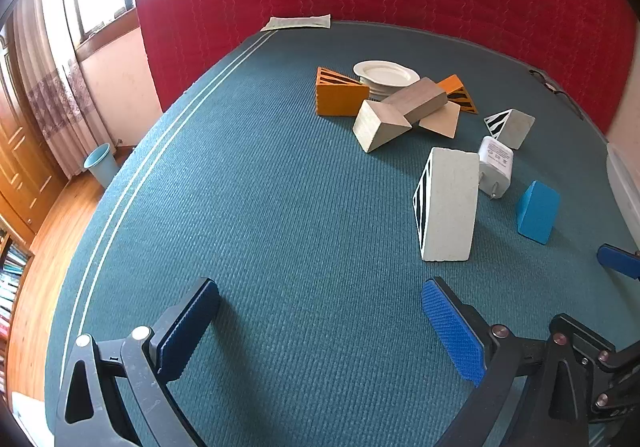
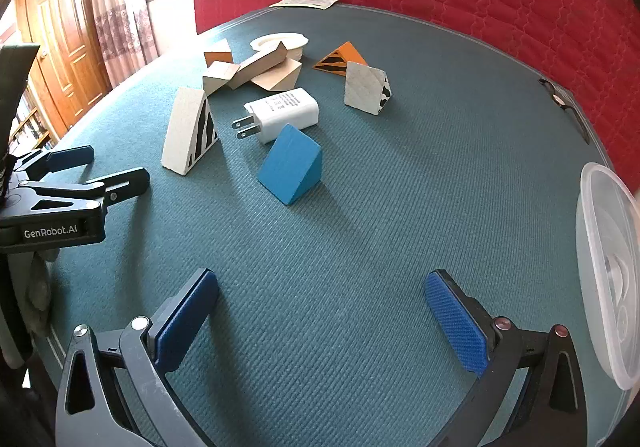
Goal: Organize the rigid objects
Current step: 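Move both grippers toward the blocks on the table, then grasp the blue wedge with the right gripper while the left gripper grasps the white block, then carry the blue wedge with the right gripper over the clear bowl, then open the right gripper to drop the blue wedge into the bowl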
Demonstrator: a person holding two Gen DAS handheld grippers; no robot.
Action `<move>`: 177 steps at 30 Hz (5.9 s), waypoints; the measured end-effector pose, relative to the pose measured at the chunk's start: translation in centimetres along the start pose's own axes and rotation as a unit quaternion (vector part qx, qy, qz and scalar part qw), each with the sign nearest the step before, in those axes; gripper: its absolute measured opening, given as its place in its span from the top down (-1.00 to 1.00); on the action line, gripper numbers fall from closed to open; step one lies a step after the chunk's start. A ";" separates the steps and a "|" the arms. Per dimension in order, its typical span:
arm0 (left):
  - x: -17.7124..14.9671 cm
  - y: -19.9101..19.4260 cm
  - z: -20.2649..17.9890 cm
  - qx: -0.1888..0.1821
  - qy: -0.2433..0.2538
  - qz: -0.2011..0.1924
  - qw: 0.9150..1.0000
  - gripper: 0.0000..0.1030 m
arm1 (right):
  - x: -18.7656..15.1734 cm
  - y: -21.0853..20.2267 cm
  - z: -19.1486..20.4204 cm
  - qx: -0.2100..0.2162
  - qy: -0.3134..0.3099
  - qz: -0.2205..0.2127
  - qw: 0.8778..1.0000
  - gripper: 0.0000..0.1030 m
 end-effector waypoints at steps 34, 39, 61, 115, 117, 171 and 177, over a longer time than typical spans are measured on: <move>3.1 1.3 -4.4 -0.059 0.032 -0.013 0.998 -0.38 | 0.4 -0.3 -0.5 -0.006 0.011 0.000 1.000 -1.00; 3.0 1.1 -4.6 -0.058 0.041 -0.024 0.997 0.10 | 0.3 -0.3 -0.5 -0.006 0.011 0.000 1.000 -1.00; 2.8 -0.4 -2.0 -0.056 -0.011 -0.045 0.997 0.40 | 3.8 0.5 0.3 0.032 0.077 -0.019 0.996 -0.24; 2.6 -0.1 -2.2 -0.039 -0.008 -0.036 0.999 0.40 | 2.9 -5.4 -5.5 -0.043 0.132 -0.083 0.987 0.30; 2.6 -0.1 -2.3 -0.039 -0.008 -0.036 0.999 0.40 | 2.7 -5.8 -6.1 -0.051 0.132 -0.084 0.986 0.30; 3.1 -6.2 -14.4 -0.114 0.091 -0.074 0.986 0.40 | -7.6 -14.4 -24.5 -0.217 0.289 -0.121 0.925 0.28; 3.4 -7.0 -19.0 -0.148 0.127 -0.071 0.978 0.40 | -8.0 -15.1 -24.3 -0.215 0.292 -0.126 0.924 0.28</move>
Point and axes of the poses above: each gripper's, at about its wrist camera, not at the fingertips, and y roughly the way its jaws point, z to its left, x to its top, the point moved 10 cm from there along y, roughly the way its jaws point, and after that the axes turned 4 degrees about -y, right-handed, at the moved point
